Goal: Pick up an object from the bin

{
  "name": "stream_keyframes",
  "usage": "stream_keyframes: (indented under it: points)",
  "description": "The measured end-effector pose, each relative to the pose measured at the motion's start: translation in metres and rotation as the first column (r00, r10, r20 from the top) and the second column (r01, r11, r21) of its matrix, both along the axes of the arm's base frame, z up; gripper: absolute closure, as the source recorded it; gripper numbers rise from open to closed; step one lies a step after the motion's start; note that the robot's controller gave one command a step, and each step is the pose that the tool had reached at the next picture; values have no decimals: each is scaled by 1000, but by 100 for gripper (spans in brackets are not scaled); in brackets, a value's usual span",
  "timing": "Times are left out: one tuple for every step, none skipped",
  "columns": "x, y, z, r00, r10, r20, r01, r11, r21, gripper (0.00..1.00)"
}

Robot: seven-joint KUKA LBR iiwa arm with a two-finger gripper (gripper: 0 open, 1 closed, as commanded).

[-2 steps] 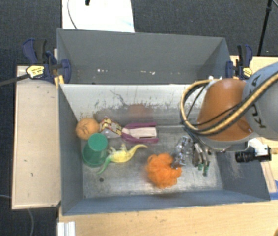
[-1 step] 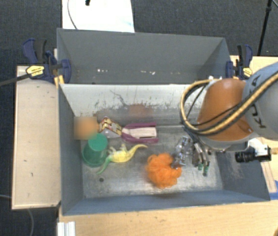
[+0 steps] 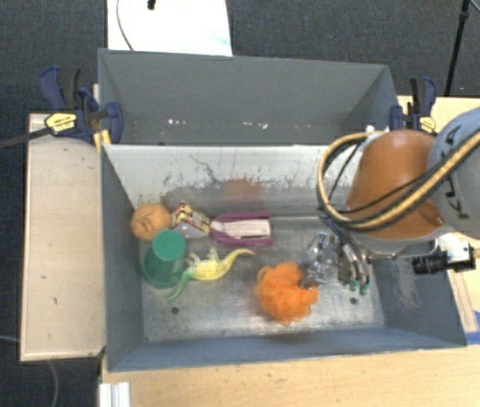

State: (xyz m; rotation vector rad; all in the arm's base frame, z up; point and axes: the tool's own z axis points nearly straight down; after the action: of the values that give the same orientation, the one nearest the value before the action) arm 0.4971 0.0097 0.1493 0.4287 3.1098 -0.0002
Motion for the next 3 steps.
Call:
stream_keyframes:
  points:
    - [10, 6, 5, 999, -43, 1, 43, 999, 1, 100]
    - [-6, -8, 2, 999, 53, -1, -53, 999, 0, 100]
    - [-5, -22, 2, 1000, -13, 0, 13, 1000, 1, 100]
